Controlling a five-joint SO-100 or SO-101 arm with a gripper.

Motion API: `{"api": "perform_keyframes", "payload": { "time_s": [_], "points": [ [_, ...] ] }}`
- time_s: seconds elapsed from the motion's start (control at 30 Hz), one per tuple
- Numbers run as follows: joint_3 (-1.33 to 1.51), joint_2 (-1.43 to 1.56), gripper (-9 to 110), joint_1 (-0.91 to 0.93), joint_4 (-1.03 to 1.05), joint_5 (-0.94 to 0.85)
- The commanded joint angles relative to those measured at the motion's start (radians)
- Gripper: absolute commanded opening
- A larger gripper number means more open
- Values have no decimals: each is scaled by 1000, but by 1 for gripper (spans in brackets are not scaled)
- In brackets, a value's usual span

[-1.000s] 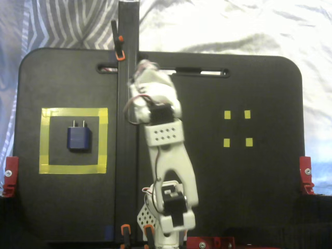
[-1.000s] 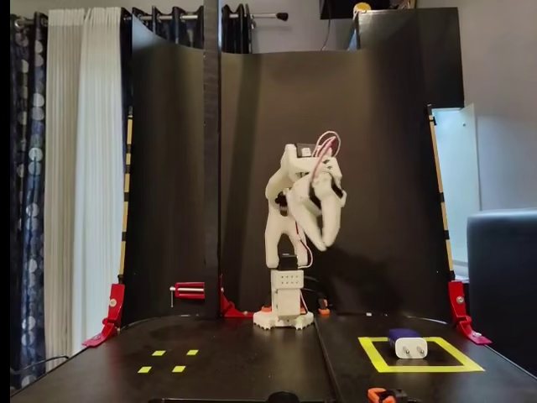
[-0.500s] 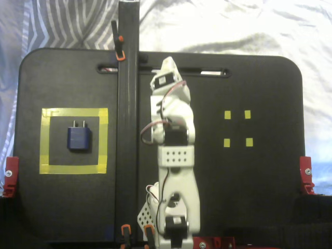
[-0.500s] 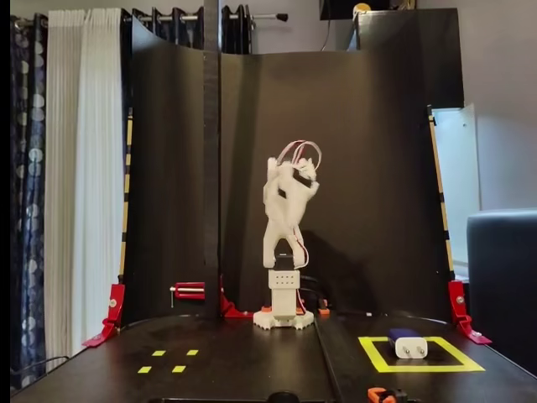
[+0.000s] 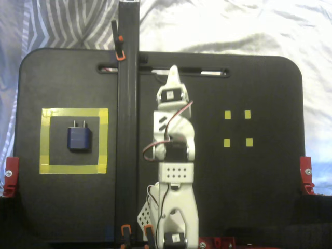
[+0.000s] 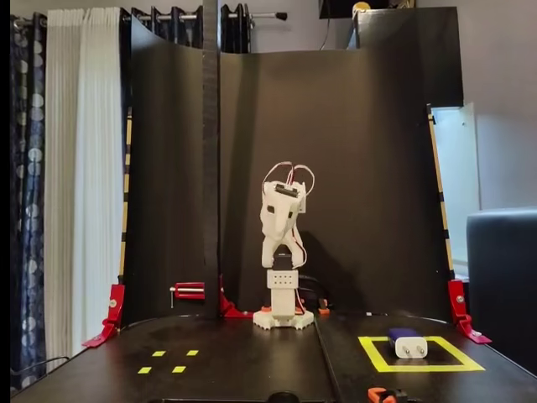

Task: Grasp a block and put it in the designated area.

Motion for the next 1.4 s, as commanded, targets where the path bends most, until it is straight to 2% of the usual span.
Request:
{"api": "perform_keyframes", "payload": {
  "time_s": [0.0,0.63,1.37],
  "points": [
    [46,72,0,6,-31,40],
    [426,529,0,9,-18,193],
    [735,712,0,-23,-46,184]
  ]
}}
